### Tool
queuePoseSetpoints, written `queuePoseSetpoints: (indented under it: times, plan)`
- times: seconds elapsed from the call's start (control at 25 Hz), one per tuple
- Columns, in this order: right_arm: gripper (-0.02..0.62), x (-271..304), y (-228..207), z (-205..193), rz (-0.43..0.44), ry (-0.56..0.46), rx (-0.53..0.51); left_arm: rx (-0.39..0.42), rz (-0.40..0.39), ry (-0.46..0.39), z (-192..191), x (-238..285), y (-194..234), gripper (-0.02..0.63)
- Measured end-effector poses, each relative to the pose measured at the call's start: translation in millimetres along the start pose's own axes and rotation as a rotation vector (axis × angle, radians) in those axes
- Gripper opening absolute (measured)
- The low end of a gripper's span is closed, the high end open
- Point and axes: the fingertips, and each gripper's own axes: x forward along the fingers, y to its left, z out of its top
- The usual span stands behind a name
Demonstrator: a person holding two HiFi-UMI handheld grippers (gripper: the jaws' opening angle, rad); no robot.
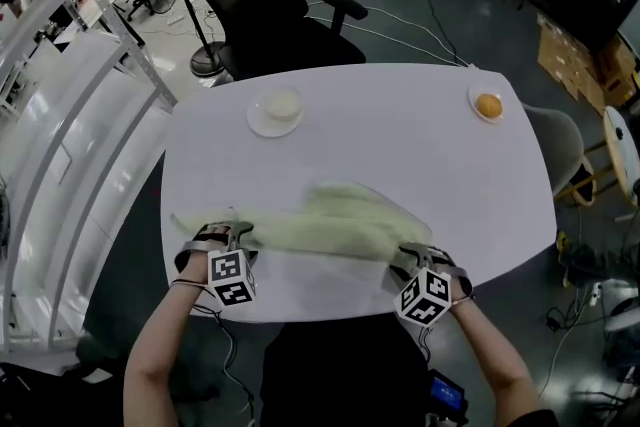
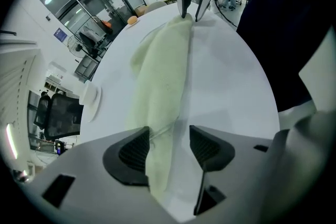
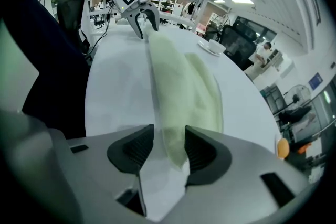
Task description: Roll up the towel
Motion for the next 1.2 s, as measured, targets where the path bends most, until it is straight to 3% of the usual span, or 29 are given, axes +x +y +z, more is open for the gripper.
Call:
queuePoseSetpoints:
  times: [0.24,0.36,0.48,0.8,1.2]
  plan:
    - [0.163,10,-16,-17,-0.002,0.021,-0.008,0.047,0.042,0.047,0,7,19,0.143]
    - [0.137,10,-26,-18,-0.017,0.021,-0.044,0.072,0.042,0.072,0,11,23,0.131]
    - [0.051,5,-38,-12,-0.052,0.01,-0.082,0.094,0.048,0.092,0,13,29,0.097]
    - [0.041,-14,-49,-6,-0.081,-0.018,-0.1,0.122,0.076,0.095,3,-1,41,0.077]
    - [0.04,-30,-20,-4,-0.113,-0.018,-0.102,0.172,0.082,0.091,-8,-22,10,0.075]
